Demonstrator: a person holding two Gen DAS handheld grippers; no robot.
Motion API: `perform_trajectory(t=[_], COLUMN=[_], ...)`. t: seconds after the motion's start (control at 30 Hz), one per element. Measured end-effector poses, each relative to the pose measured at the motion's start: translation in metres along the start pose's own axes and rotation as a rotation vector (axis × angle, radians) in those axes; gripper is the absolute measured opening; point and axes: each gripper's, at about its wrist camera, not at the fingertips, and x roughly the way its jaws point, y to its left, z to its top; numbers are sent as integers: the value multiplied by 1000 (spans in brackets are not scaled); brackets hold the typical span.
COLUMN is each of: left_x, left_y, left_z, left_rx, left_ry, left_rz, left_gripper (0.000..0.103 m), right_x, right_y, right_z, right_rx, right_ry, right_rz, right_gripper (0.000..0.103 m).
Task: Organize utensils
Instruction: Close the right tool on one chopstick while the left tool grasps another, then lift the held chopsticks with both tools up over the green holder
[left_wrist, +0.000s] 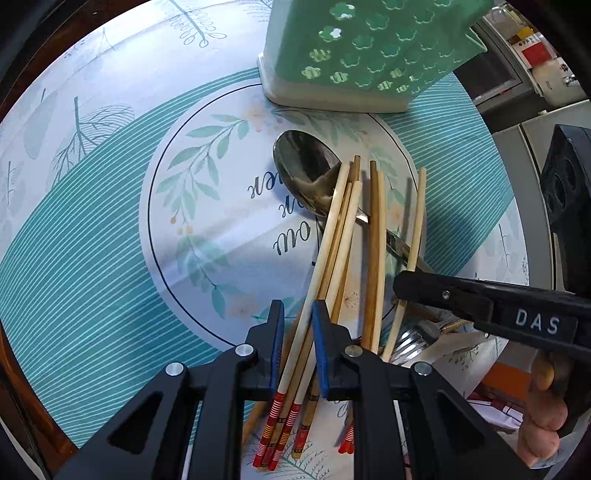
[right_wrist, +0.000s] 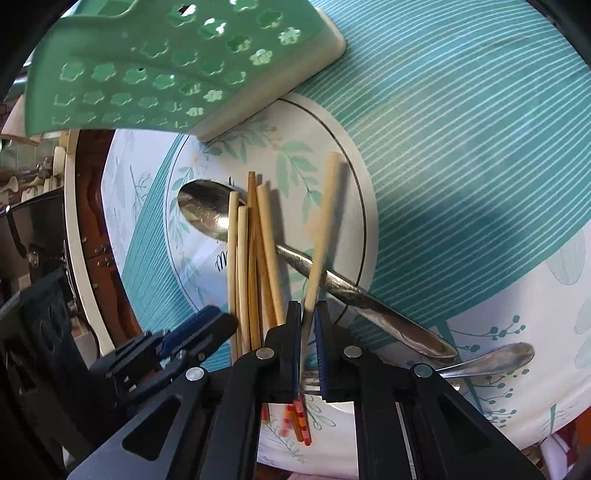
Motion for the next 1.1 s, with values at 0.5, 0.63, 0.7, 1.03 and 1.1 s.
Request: perform_trajectory(t=[0.5,0.63,0.7,1.03,1.1], left_x=[5,7,9,-15,-25], left_y=[0,-6,-9,-4,-7], left_z=[14,16,17,9,4], left_rx=[22,30,30,-36,-34], left_ry=[24,28,30,-26,-48], left_rz=[25,32,33,-27,-25], left_gripper=[7,7,6,3,3], right_x=[-6,-7,-6,-22,-28], right_y=[9,9,9,1,-1], right_z=[-26,-28,-28,-36,-40], right_rx=[-70,-85,-91,-125,-137], right_ry=[-11,-12,-10,-6,-12], right_rz=[-12,-22,-27,-30,-27], right_gripper=[7,7,7,6,6])
